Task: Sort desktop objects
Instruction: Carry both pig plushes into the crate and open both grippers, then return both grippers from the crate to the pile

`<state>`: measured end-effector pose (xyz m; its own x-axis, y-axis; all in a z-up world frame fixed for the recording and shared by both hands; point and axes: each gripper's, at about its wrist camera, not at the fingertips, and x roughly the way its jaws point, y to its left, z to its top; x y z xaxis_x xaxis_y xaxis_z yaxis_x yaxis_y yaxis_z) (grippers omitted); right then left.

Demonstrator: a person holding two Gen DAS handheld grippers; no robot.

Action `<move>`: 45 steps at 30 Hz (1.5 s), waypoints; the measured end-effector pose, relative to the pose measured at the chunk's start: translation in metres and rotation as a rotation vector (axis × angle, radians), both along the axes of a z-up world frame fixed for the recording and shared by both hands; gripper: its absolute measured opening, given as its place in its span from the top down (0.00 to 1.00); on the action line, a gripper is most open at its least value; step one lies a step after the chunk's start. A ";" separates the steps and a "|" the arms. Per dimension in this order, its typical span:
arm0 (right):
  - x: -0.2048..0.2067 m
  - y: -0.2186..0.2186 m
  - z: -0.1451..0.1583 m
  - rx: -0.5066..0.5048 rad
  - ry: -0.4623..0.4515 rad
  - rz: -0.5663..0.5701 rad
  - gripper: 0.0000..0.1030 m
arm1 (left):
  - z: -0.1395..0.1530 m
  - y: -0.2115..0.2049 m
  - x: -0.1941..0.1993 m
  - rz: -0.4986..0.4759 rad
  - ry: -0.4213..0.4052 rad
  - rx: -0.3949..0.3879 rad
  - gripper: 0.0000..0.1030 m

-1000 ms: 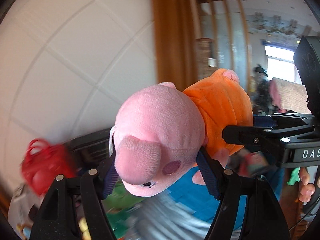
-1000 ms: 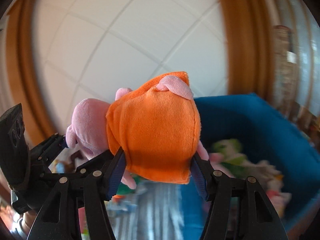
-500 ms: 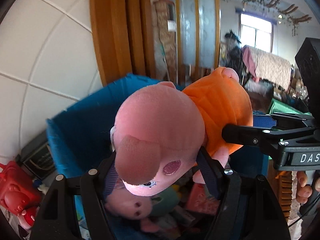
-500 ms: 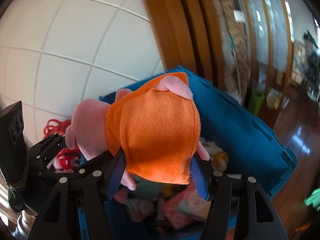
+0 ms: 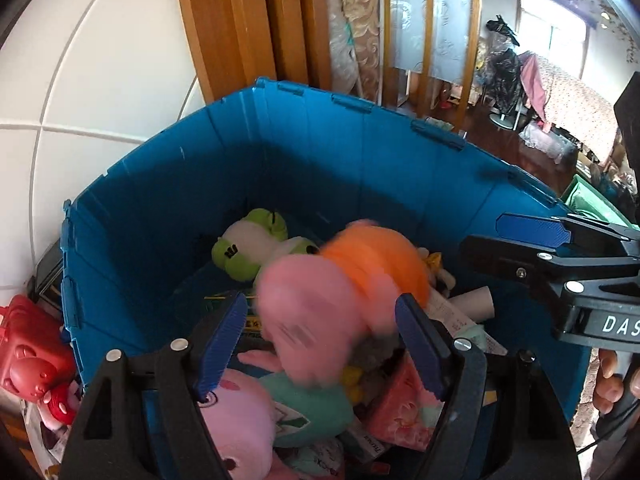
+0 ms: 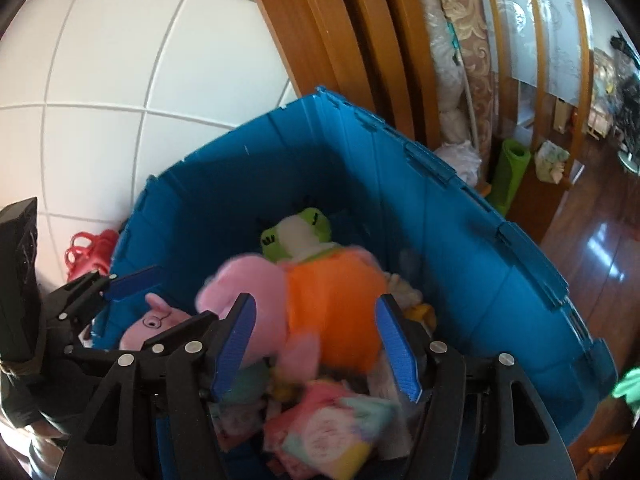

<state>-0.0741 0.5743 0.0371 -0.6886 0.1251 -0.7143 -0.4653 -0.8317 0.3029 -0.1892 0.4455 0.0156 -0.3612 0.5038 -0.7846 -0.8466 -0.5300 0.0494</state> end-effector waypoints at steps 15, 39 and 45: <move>-0.013 -0.003 0.002 0.099 0.019 0.051 0.00 | 0.013 -0.034 0.001 0.141 0.081 0.025 0.25; -0.011 -0.199 0.060 0.223 0.270 0.322 0.00 | 0.037 -0.304 0.034 0.623 0.358 0.259 0.04; -0.039 -0.281 0.054 0.217 0.300 0.435 0.00 | -0.013 -0.417 0.017 0.813 0.320 0.160 0.04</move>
